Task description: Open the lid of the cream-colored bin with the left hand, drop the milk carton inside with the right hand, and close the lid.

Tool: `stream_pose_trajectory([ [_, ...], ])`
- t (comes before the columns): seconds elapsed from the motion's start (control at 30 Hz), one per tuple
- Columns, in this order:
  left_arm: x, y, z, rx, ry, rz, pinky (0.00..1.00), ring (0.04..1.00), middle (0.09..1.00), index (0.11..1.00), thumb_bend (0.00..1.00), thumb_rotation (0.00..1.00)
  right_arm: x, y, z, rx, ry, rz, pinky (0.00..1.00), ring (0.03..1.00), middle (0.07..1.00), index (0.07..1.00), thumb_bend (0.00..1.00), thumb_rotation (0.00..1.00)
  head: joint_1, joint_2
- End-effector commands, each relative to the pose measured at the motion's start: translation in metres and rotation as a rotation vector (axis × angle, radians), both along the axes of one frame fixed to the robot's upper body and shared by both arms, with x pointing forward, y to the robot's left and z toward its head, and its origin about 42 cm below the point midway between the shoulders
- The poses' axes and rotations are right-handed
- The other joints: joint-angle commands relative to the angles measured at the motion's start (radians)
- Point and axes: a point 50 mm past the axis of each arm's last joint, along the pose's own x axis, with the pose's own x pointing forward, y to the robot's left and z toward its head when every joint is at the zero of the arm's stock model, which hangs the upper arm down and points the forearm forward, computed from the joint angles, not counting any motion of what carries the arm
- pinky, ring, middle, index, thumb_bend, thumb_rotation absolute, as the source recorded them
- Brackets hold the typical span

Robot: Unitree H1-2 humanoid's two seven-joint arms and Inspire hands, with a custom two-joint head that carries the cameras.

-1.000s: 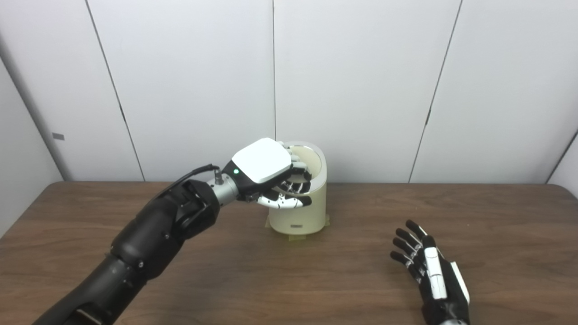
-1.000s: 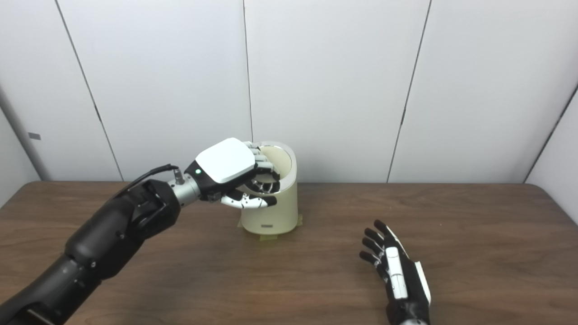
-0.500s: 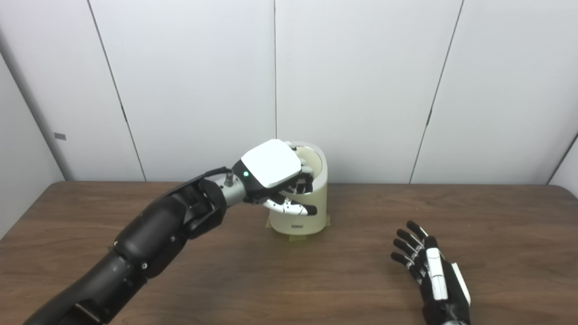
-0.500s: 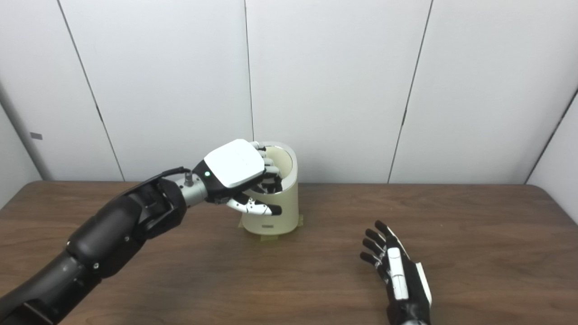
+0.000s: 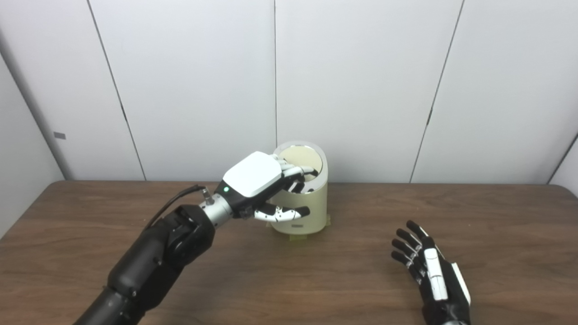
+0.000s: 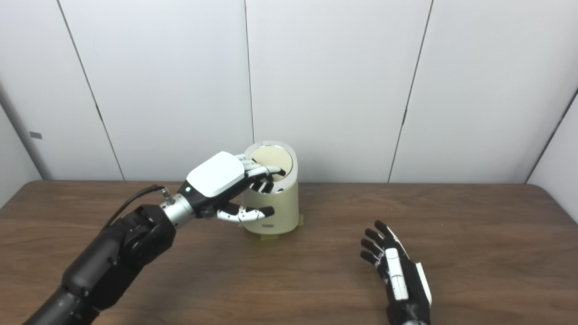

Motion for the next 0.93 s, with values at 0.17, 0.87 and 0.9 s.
stream_pose_trajectory([
  [0.17, -0.029, -0.001, 0.018, -0.587, 0.142, 0.104, 0.81, 0.833, 0.833, 0.904, 0.36, 0.75, 0.001, 0.001, -0.011, 0.029, 0.060, 0.011, 0.75, 0.806, 0.821, 0.870, 0.51, 0.84, 0.004, 0.008],
  [0.87, -0.185, 0.061, -0.081, -1.340, 0.636, 0.351, 0.98, 0.962, 0.975, 0.999, 0.27, 0.99, -0.017, 0.006, 0.026, -0.026, -0.074, 0.067, 0.83, 0.894, 0.900, 0.892, 0.57, 0.88, -0.047, 0.036],
  [0.9, -0.186, 0.063, -0.083, -1.346, 0.627, 0.362, 0.98, 0.965, 0.977, 1.000, 0.27, 1.00, -0.019, 0.005, 0.027, -0.031, -0.084, 0.075, 0.84, 0.898, 0.904, 0.894, 0.57, 0.88, -0.044, 0.027],
])
